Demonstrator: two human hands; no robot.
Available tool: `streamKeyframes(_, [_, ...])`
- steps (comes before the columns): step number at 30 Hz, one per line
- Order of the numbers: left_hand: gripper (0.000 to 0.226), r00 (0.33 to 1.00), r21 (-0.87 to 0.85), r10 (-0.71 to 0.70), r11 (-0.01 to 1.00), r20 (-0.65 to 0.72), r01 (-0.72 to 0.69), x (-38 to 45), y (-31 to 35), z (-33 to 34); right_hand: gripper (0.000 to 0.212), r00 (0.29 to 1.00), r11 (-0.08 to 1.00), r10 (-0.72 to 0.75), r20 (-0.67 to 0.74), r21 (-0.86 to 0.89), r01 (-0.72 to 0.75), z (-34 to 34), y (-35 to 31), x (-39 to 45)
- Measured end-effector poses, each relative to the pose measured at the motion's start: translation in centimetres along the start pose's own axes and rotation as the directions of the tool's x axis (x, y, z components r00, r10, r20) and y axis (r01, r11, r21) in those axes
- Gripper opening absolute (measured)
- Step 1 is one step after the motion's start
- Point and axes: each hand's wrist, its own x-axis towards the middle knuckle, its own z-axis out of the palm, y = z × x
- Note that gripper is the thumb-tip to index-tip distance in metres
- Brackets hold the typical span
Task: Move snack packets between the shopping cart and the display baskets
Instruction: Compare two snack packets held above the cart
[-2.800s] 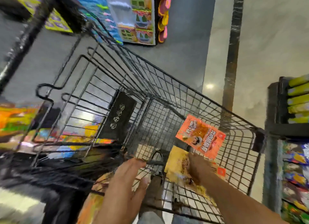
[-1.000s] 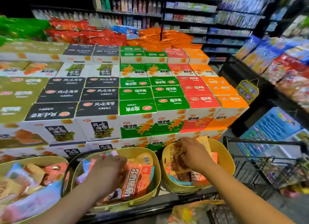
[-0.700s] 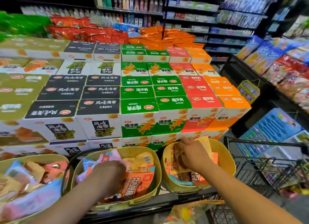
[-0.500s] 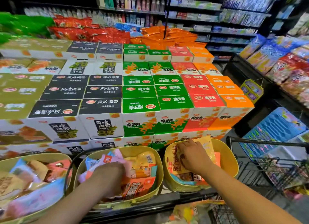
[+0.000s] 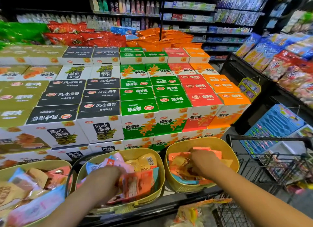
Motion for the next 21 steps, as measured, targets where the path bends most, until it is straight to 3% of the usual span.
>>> streamKeyframes(3, [0.005, 0.984, -0.296, -0.031, 0.955, -0.175, -0.023, -0.8, -2.6, -2.0, 0.044, 0.984, 0.967, 0.129, -0.126, 0.236, -0.097, -1.4, 2.4, -3.1])
streamKeyframes(6, [0.011, 0.947, -0.661, -0.083, 0.735, -0.312, -0.153, -1.5, -3.4, -4.7, 0.032, 0.898, 0.781, 0.339, -0.282, 0.616, -0.101, -2.7, 4.8, -7.9])
streamKeyframes(8, [0.022, 0.91, -0.798, -0.134, 0.541, -0.393, -0.265, -1.9, -2.0, -6.2, 0.019, 0.795, 0.524, 0.527, -0.3, 0.851, -0.026, -3.2, 5.9, -11.3])
streamKeyframes(10, [0.037, 0.901, -0.887, -0.148, 0.299, -0.409, -0.353, -1.4, 0.5, -6.9, 0.016, 0.706, 0.236, 0.652, -0.276, 0.959, 0.157, -3.7, 6.2, -14.7])
streamKeyframes(13, [0.041, 0.94, -0.941, -0.086, -0.043, -0.331, -0.336, 0.4, 5.6, -6.6, 0.028, 0.629, -0.128, 0.763, -0.147, 0.92, 0.369, -2.9, 6.1, -18.9])
streamKeyframes(15, [0.037, 0.959, -0.943, 0.009, -0.18, -0.285, -0.279, 1.6, 9.3, -5.9, 0.034, 0.602, -0.316, 0.798, -0.034, 0.827, 0.465, -1.5, 6.1, -21.3])
streamKeyframes(18, [0.042, 0.968, -0.965, 0.162, -0.213, -0.191, -0.155, 3.0, 14.7, -4.4, 0.041, 0.51, -0.424, 0.849, 0.137, 0.752, 0.505, 1.7, 6.5, -25.0])
streamKeyframes(21, [0.036, 0.956, -0.984, 0.262, -0.153, -0.13, -0.092, 4.1, 20.1, -3.0, 0.041, 0.425, -0.474, 0.863, 0.273, 0.73, 0.493, 5.7, 7.7, -29.3])
